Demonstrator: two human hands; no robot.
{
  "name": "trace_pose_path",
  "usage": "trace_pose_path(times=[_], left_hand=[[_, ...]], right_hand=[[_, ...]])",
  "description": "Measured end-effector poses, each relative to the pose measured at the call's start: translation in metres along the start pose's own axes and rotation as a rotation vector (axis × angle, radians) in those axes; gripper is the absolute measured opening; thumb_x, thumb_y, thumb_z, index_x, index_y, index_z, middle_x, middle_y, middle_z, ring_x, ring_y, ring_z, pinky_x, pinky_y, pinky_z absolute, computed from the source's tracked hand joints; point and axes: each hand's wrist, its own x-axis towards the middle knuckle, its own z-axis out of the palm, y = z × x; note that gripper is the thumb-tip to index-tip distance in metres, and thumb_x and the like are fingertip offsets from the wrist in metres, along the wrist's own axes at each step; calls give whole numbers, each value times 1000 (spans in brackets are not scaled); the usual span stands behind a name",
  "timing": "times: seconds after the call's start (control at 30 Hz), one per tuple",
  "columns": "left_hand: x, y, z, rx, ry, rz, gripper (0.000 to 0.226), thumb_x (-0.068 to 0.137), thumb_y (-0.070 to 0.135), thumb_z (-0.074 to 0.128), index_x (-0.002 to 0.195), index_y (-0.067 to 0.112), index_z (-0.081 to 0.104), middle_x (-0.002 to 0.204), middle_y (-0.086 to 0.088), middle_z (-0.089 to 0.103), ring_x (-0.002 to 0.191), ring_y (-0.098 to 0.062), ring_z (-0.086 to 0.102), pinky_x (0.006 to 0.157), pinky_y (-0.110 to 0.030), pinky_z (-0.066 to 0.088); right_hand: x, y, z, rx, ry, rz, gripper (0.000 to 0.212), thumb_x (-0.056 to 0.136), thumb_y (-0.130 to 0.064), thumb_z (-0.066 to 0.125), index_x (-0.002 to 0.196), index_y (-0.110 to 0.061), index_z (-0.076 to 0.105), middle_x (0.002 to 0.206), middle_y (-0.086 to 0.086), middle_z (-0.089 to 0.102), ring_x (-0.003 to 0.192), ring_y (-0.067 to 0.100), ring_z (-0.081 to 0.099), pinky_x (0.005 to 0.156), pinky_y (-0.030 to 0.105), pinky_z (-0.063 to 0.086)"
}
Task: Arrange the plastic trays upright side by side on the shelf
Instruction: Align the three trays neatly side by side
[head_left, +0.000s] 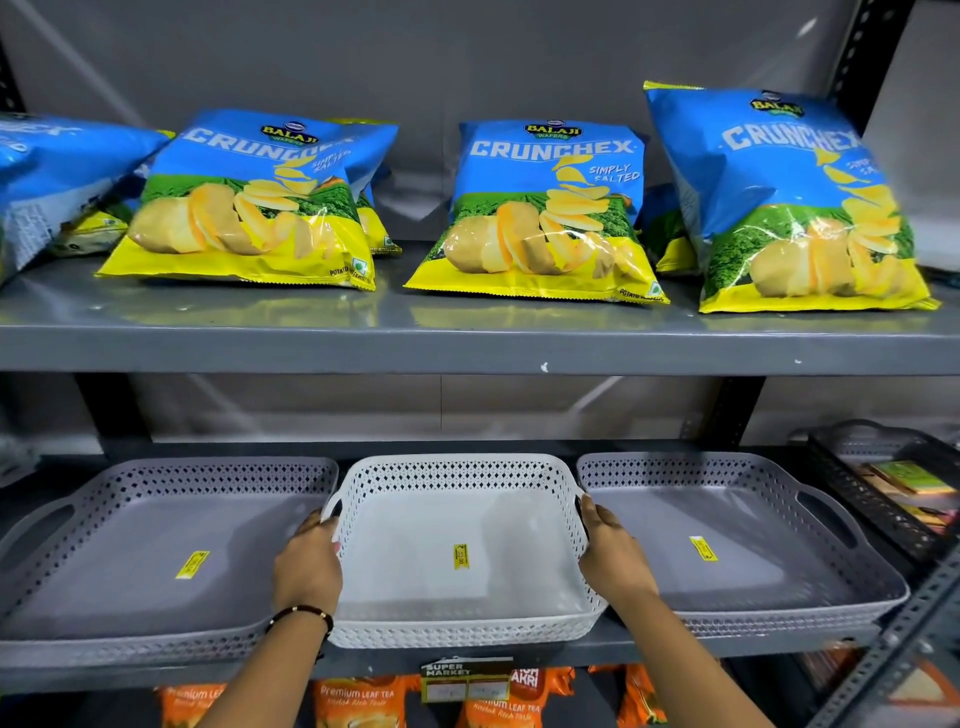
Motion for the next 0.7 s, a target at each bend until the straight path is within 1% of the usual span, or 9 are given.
trace_pose_path(times=[0.1, 0.17, 0.3, 0.47, 0.7], left_hand=[[3, -4, 2, -12, 3, -4, 35, 92, 3, 45, 123, 12, 59, 133, -10, 58, 112, -31, 61, 92, -44, 52], [4, -6, 2, 18, 6, 9, 36, 91, 3, 46, 123, 14, 59, 132, -10, 59, 111, -33, 62, 91, -46, 54], [4, -5, 3, 59, 10, 25, 36, 90, -1, 47, 120, 13, 61, 132, -11, 58, 110, -36, 61, 90, -44, 52], [6, -8, 7, 71, 16, 38, 39, 89, -3, 47, 121, 15, 60, 130, -9, 59, 106, -36, 62, 88, -45, 54], [8, -10, 8, 61, -1, 42, 47, 88, -4, 49, 130, 17, 53, 140, -8, 51, 113, -36, 59, 92, -46, 52]], right_hand=[[0, 1, 0, 5, 0, -4, 77, 80, 6, 38, 148, -19, 12, 152, 8, 27, 118, 37, 52, 91, 43, 49], [0, 1, 0, 7, 2, -4, 77, 80, 6, 38, 148, -19, 12, 152, 8, 27, 118, 37, 51, 91, 42, 49], [0, 0, 0, 1, -2, 2, 77, 81, 7, 38, 148, -18, 12, 153, 9, 26, 118, 37, 51, 91, 42, 47], [0, 1, 0, 3, 0, 0, 77, 80, 7, 38, 148, -17, 12, 153, 9, 26, 119, 38, 50, 93, 43, 47], [1, 1, 1, 2, 4, -13, 76, 80, 6, 38, 148, -17, 14, 153, 9, 27, 122, 38, 49, 95, 43, 47]])
